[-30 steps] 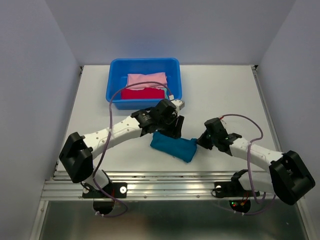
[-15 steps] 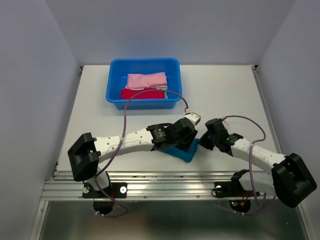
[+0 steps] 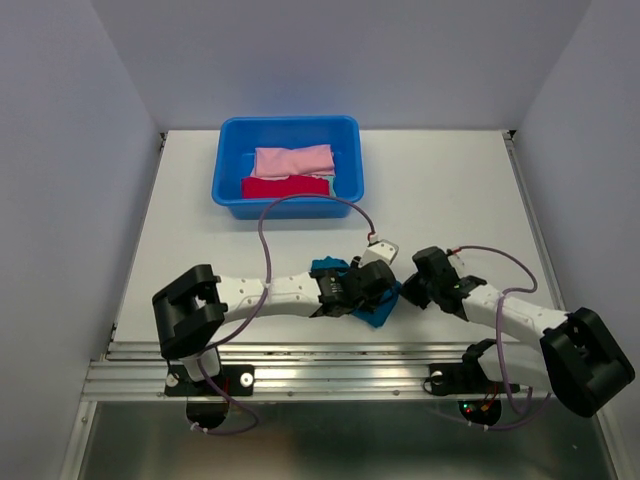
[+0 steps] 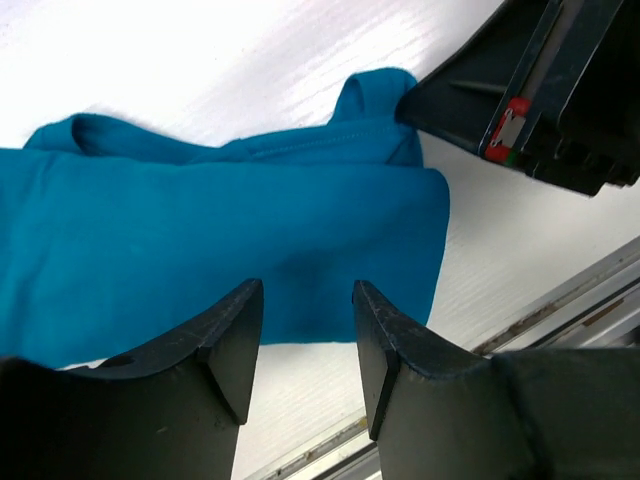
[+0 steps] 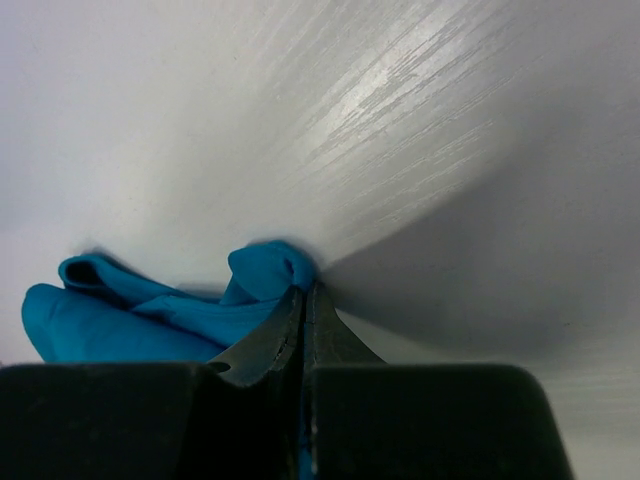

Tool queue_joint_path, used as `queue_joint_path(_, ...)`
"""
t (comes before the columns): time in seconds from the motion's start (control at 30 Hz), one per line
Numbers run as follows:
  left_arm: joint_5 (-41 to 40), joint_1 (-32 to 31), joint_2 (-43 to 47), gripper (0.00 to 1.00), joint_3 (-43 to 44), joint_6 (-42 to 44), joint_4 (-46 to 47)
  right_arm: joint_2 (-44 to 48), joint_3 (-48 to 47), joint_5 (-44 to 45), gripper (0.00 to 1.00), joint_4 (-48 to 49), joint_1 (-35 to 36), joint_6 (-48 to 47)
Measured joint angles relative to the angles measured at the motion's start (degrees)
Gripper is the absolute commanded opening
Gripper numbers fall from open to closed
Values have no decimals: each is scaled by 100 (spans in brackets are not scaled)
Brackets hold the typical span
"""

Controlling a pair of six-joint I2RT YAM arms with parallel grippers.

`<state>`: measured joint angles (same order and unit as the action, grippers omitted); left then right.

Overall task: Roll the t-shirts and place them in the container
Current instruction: Roll the T-shirt to the center of the board.

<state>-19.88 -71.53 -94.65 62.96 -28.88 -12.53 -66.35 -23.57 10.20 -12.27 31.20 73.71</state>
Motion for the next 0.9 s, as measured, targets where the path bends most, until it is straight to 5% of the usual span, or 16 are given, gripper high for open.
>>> queue_joint_path(0.37,74,-37,179,49,-326,-35,332,262,468,-61,1,603,0,531)
queue_joint_path(0.67,63,-417,122,63,-275,76,389,299,579,-101,1,782,0,719)
queue_joint_path(0.9,57,-409,-214,58,-52,168,411,455,706,-101,1,807,0,824)
